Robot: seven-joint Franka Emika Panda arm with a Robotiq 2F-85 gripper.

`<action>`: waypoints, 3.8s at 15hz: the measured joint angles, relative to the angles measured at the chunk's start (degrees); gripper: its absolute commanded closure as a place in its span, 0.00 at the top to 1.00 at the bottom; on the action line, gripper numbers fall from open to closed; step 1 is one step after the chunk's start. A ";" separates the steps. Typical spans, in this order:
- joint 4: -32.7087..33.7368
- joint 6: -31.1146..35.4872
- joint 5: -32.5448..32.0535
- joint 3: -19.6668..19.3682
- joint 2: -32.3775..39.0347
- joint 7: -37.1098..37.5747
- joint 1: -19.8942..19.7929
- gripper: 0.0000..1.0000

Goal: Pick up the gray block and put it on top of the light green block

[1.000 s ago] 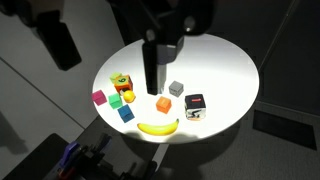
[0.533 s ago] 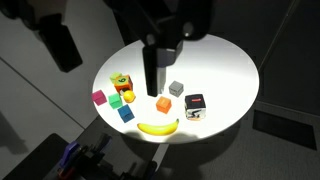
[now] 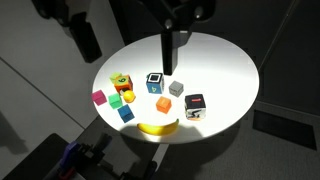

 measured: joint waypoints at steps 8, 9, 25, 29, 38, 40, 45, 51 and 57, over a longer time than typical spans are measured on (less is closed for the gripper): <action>2.11 4.28 0.00 3.54 6.44 2.23 1.77 1.00; 2.76 5.00 0.00 3.97 7.84 2.83 2.02 1.00; 15.05 20.94 2.23 9.52 34.05 5.83 2.75 1.00; 17.89 25.05 9.23 10.45 37.39 1.13 2.73 1.00; 22.52 26.13 17.82 11.88 42.79 -5.49 2.24 1.00; 22.66 26.13 17.82 11.88 42.94 -5.50 2.23 1.00; 22.76 26.11 17.82 11.89 42.94 -5.50 2.23 1.00; 22.69 26.11 17.82 12.07 43.01 -5.49 2.22 1.00; 22.69 26.95 17.65 15.48 43.46 -4.97 3.41 1.00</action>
